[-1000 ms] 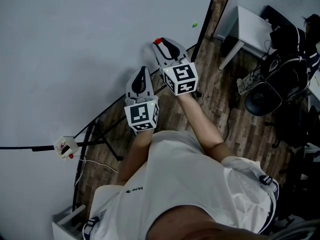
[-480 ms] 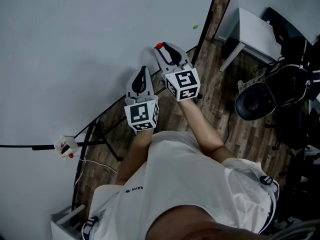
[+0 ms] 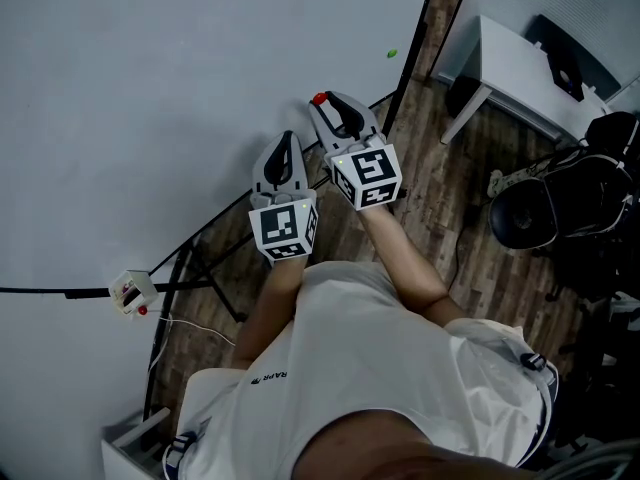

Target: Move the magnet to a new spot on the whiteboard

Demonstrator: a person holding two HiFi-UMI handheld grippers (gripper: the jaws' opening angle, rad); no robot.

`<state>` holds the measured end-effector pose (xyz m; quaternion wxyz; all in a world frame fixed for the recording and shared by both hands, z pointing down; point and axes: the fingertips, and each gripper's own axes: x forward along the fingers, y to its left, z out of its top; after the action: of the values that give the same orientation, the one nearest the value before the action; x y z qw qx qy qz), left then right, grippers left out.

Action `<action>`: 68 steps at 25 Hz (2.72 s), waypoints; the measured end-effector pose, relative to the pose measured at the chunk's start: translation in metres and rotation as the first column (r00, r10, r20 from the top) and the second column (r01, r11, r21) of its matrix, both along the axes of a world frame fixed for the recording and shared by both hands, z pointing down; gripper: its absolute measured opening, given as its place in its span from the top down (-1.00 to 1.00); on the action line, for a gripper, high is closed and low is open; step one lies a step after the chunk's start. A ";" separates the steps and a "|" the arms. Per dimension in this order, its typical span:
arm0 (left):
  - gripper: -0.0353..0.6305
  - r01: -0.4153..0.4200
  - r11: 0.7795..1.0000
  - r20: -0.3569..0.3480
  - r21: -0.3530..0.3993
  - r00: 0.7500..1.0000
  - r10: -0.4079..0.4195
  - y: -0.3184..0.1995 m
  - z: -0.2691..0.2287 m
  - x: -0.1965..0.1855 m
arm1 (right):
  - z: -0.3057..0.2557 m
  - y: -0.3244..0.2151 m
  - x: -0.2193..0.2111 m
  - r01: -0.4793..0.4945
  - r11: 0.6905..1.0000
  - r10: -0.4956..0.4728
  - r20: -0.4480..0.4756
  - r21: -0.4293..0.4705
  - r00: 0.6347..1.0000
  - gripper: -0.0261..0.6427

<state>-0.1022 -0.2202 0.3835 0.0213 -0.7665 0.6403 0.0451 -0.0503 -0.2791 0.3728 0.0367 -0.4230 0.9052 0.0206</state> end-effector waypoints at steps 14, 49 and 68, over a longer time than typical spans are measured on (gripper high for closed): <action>0.89 0.002 1.000 -0.014 -0.002 1.000 -0.002 0.001 0.001 0.000 | 0.005 0.011 0.003 0.006 1.000 -0.005 0.005 -0.006 1.000 0.53; 0.89 -0.010 1.000 -0.014 0.003 1.000 0.010 0.000 0.001 0.002 | 0.015 0.032 0.017 -0.029 1.000 0.030 0.021 -0.008 0.999 0.53; 0.89 0.005 1.000 0.006 0.012 1.000 -0.005 0.007 -0.006 0.002 | 0.015 0.040 0.020 -0.027 1.000 0.027 0.025 -0.013 0.999 0.53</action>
<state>-0.1001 -0.2131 0.3777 0.0280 -0.7648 0.6420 0.0467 -0.0306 -0.2389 0.3881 0.0452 -0.4356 0.8989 0.0098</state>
